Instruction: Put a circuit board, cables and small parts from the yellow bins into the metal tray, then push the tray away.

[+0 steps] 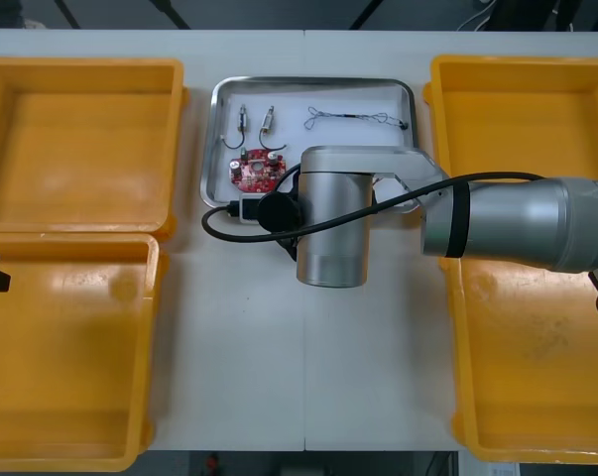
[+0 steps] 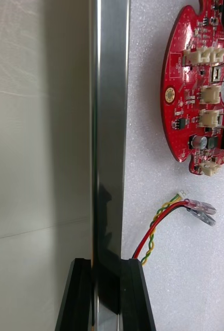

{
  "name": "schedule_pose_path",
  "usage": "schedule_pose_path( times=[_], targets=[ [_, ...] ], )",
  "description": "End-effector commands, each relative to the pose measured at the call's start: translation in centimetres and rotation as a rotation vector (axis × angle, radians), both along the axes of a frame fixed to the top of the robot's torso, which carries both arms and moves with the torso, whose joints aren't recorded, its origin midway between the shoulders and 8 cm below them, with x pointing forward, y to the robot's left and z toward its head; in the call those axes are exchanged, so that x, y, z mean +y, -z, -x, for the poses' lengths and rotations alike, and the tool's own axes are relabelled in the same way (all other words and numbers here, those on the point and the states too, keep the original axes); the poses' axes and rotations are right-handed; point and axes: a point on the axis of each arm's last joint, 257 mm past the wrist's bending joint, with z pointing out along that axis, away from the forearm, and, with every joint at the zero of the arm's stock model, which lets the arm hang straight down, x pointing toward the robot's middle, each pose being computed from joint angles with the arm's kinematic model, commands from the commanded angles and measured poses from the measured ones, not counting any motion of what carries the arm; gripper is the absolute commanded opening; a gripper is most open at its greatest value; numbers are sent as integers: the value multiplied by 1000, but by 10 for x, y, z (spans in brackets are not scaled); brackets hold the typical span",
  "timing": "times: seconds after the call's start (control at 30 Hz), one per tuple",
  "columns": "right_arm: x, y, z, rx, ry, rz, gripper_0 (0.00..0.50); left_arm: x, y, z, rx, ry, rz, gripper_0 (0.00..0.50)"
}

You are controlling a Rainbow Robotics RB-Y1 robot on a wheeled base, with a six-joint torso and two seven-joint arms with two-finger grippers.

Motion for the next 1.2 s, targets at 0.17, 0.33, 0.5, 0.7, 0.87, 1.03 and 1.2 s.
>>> schedule_pose_path(
  times=[0.17, 0.33, 0.5, 0.7, 0.87, 1.03, 1.2],
  targets=[
    [12, -45, -34, -122, -63, 31, 0, 6, -13, 1, -20, 25, -46, 500],
    [18, -53, -50, -155, -78, 8, 0, 6, -13, 1, -20, 25, -46, 500],
    [23, -59, -66, -177, -91, -20, 0, 6, -13, 1, -20, 25, -46, 500],
    [30, -69, -88, -210, -108, -63, 0, 6, -13, 1, -20, 25, -46, 500],
    [37, -73, -100, -240, -135, -91, 0, 6, -13, 1, -20, 25, -46, 500],
    [46, -81, -108, -269, -178, -117, 0, 6, -13, 1, -20, 25, -46, 500],
    [54, -83, -108, -272, -199, -136, 0, 6, -13, 1, -20, 25, -46, 500]
  ],
)
